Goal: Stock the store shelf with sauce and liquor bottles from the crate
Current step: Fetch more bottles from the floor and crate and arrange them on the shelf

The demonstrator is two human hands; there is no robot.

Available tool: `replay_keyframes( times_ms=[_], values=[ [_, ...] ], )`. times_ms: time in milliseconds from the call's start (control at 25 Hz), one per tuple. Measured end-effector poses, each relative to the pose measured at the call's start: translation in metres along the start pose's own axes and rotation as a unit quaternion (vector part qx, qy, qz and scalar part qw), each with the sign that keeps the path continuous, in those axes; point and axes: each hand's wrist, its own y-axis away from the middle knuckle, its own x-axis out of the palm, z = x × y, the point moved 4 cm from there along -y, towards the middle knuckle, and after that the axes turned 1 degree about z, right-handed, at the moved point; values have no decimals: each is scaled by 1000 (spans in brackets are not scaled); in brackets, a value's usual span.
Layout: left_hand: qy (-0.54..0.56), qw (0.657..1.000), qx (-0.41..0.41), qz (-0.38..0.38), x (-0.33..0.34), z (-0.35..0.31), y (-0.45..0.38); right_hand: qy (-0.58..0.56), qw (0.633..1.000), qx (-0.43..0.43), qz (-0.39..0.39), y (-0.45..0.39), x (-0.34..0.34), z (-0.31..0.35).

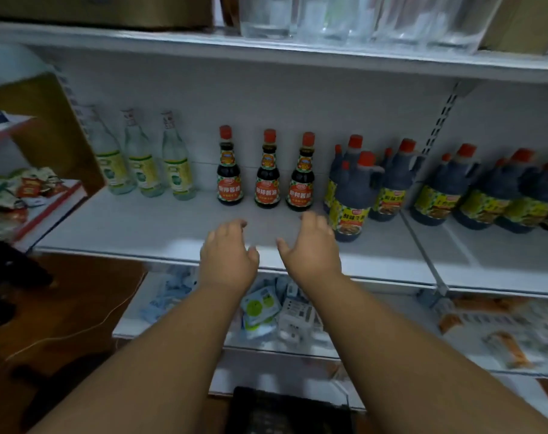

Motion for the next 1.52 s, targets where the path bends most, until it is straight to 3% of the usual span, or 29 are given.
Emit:
replay_keyframes(
  times_ms=[200, 480, 680, 920, 1280, 1400, 1520],
  values=[
    [-57, 996, -33, -64, -56, -3, 106, -25, 994, -97, 33, 75, -27, 13],
    [-77, 990, -81, -84, -116, 32, 248, -40, 976, -193, 95, 196, -23, 55],
    [-78, 984, -142, -68, -159, 105, 336, -20, 961, -243, 130, 279, 23, 111],
    [-105, 974, -199, 9, -190, 229, 421, -16, 940, -245, 238, 373, 135, 183],
    [-16, 934, -344, 96, -81, 361, 421, 39, 885, -216, 410, 379, 327, 159],
    [39, 902, -392, 174, -24, 407, 444, 66, 872, -179, 451, 392, 397, 129],
    [68, 892, -408, 184, 48, 461, 462, 93, 855, -124, 495, 418, 478, 76]
  ],
)
